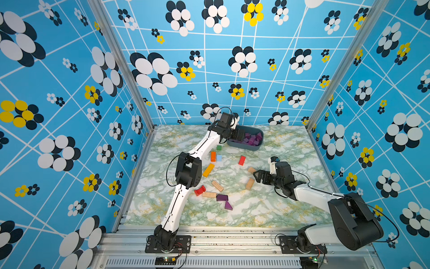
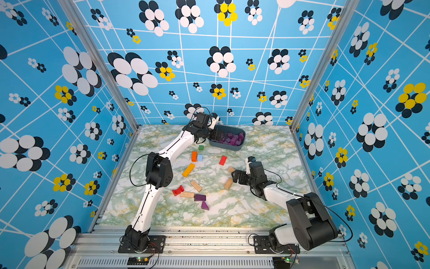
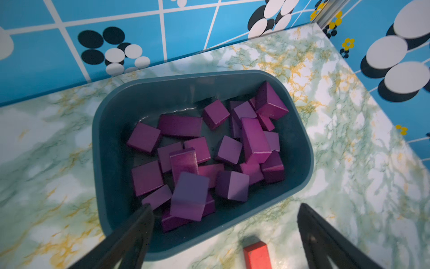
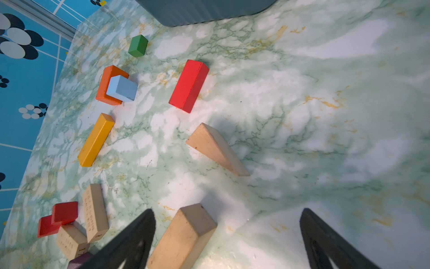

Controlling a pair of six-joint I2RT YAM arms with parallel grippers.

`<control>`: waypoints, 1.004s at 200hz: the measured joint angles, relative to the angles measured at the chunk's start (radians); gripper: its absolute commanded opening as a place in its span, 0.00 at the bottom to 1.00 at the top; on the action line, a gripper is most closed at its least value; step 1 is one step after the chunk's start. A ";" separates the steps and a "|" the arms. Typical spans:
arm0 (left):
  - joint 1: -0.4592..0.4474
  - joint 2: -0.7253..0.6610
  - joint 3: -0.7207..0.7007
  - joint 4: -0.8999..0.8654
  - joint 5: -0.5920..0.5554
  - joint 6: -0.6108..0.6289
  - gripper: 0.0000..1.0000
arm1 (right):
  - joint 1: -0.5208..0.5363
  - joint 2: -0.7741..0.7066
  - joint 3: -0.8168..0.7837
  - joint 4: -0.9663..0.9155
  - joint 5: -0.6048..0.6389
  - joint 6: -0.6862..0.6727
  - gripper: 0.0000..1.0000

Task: Pick purple bricks into the storage bin
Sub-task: Place the building block in the storage box, then pick up the building block from the center of the board.

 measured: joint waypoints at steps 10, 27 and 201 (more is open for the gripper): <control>0.000 0.000 0.000 -0.002 -0.004 0.003 1.00 | 0.000 0.005 0.000 0.002 0.000 0.000 0.99; 0.000 -0.003 -0.005 -0.001 -0.005 0.013 1.00 | -0.002 0.011 0.000 0.012 -0.004 0.000 0.99; -0.013 -1.312 -1.710 0.648 -0.201 -0.031 0.99 | 0.316 -0.066 0.058 -0.063 0.043 -0.254 0.97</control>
